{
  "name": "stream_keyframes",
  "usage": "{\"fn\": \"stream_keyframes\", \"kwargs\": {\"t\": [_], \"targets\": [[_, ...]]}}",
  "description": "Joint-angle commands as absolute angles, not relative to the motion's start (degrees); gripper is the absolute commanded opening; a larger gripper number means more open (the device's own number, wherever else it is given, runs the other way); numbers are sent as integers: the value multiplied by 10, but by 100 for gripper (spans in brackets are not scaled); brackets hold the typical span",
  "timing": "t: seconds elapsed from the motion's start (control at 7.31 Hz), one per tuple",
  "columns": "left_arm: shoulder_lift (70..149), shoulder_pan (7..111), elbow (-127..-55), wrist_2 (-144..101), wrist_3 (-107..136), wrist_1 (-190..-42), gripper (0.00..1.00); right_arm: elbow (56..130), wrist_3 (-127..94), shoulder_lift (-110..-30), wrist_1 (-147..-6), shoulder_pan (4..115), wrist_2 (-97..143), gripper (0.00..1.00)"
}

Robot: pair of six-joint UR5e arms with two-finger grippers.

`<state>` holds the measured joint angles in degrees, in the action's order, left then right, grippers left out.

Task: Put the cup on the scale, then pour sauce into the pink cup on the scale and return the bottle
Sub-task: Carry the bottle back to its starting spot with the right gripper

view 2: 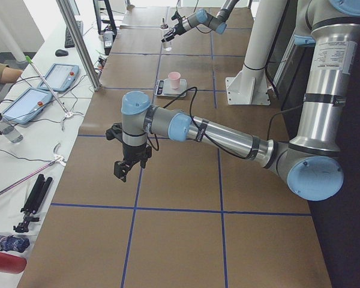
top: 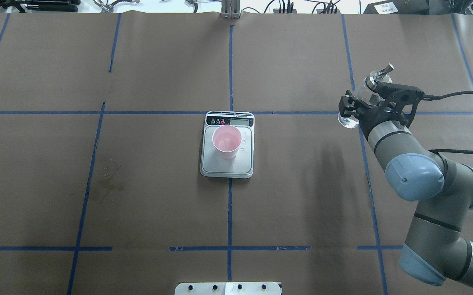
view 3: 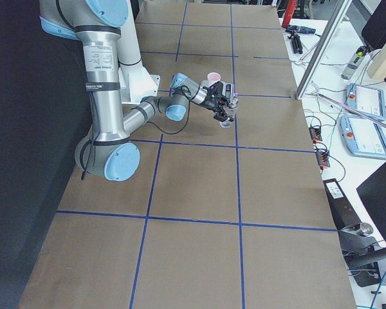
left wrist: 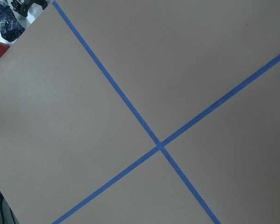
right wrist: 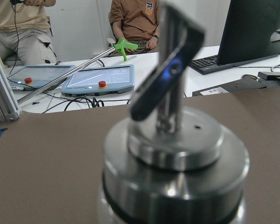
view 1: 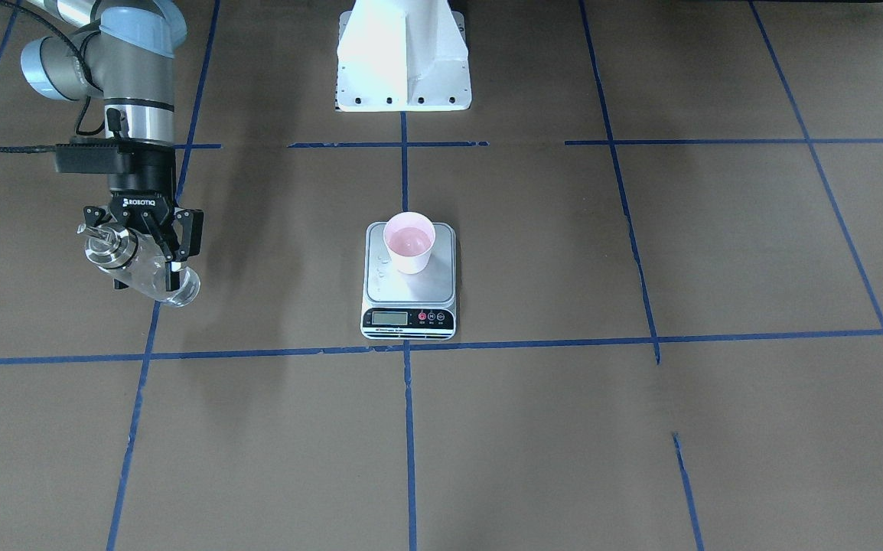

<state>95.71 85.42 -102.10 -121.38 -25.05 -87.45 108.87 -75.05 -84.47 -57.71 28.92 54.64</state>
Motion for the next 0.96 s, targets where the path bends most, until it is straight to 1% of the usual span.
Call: {"fn": "stream_keyframes", "kwargs": {"t": [0.0, 0.82], "targets": [[957, 854, -1023, -1214, -250, -875, 100, 1061, -753, -870, -575, 288, 530, 0], [957, 854, -1024, -1213, -249, -875, 100, 1025, -780, -861, -570, 263, 476, 0]]}}
